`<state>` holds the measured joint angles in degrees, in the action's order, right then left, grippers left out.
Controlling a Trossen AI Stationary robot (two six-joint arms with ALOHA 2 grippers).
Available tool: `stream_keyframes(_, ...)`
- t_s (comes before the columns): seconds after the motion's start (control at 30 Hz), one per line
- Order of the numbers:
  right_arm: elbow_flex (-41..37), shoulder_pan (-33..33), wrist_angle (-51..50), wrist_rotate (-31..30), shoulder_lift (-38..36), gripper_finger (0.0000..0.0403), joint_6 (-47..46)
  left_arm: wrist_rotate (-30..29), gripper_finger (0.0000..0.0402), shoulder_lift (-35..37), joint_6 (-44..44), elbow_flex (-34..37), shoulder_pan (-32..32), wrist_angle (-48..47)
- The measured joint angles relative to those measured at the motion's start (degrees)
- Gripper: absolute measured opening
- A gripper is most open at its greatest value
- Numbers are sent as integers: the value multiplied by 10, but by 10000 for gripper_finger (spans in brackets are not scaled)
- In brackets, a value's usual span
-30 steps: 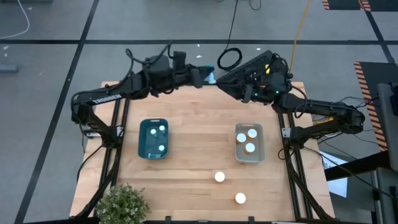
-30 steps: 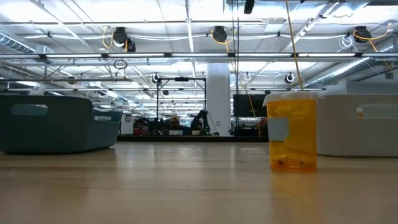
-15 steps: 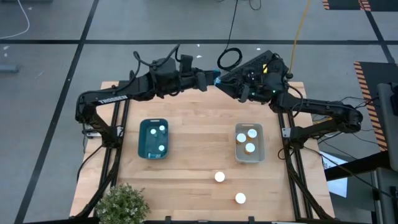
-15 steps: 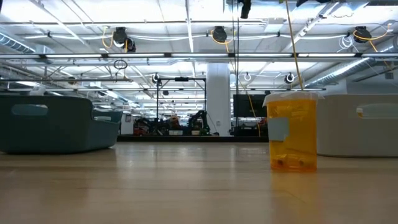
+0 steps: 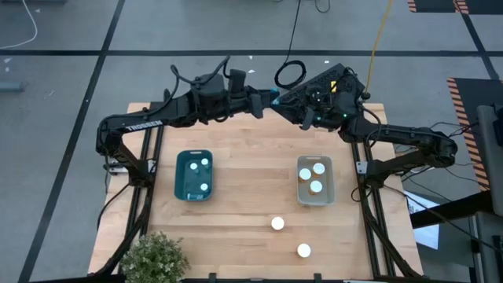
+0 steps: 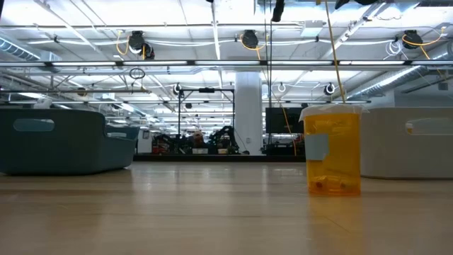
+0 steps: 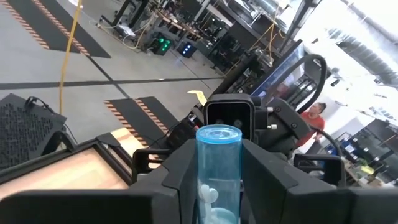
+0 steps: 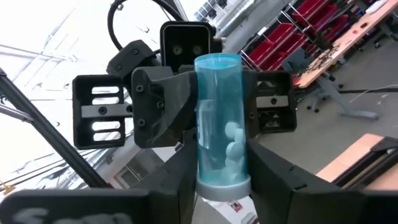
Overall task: Pick and place medicine bottles into bin by pill shape (circle, oval)
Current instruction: Adjust the blue pill bottle
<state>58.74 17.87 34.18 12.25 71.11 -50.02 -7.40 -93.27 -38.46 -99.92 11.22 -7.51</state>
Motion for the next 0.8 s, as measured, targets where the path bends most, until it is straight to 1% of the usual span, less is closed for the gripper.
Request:
stream_keyframes(0.1,0,5,-3,17,0,113,-1,1,134,0,9,0,2,-1)
stream_keyframes(0.23,0,15,-6,46,0,115,-3,32,191,0,-1,0,13,-6)
stream_keyframes(0.33,0,26,-9,73,0,114,-20,91,236,3,-15,0,29,-20)
stream_keyframes(0.47,0,41,-37,135,-1,113,-41,182,280,17,-39,0,57,-45)
stream_keyframes(0.53,0,47,-66,174,-1,114,-46,217,293,25,-43,0,68,-63)
stream_keyframes(0.63,0,51,-117,234,-1,115,-48,271,302,31,-40,0,85,-109)
stream_keyframes(0.73,0,51,-172,270,0,115,-32,327,303,31,-20,0,95,-153)
stream_keyframes(0.8,0,51,-198,288,0,115,-19,344,303,28,6,0,96,-183)
